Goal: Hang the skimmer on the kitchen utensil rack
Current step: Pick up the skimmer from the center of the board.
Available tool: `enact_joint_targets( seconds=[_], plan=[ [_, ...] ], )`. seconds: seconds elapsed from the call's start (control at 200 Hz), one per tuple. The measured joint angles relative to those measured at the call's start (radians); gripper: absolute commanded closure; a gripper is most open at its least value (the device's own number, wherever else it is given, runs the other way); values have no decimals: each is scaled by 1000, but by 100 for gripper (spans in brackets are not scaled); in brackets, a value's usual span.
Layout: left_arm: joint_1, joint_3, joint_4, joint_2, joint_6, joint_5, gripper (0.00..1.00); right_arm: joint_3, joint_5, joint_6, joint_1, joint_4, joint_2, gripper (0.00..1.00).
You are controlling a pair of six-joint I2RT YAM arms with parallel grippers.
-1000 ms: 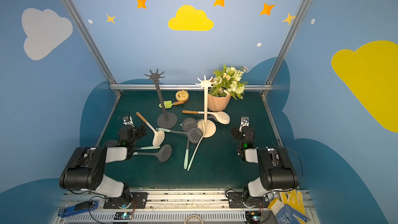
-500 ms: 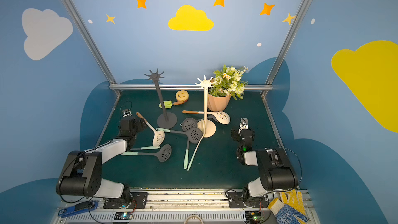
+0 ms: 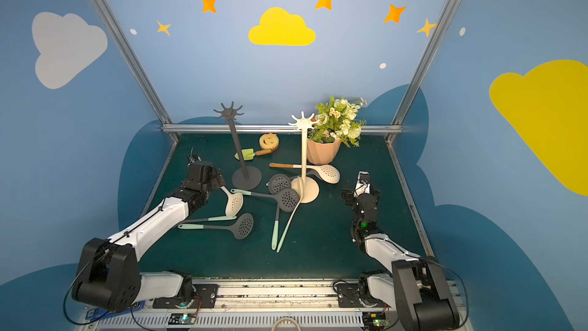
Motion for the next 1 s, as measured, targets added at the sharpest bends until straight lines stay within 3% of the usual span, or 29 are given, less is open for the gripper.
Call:
enact_joint_targets(
  seconds=[0.21,0.526,0.776,0.996],
  plan=[
    [-3,-1,-188,-104,-118,71,0,47,22,99,77,-287,-206,8],
    [-3,-67,-254,-198,-198,278,0,145,-64,256,190,-675,-349,9],
    [-32,-67,-262,-195,-203,399,0,152,-16,324,400,-767,-307,9],
    [-61,-55,-265,-152,-184,481,0,229,68,352,543,-742,-100,11]
  ],
)
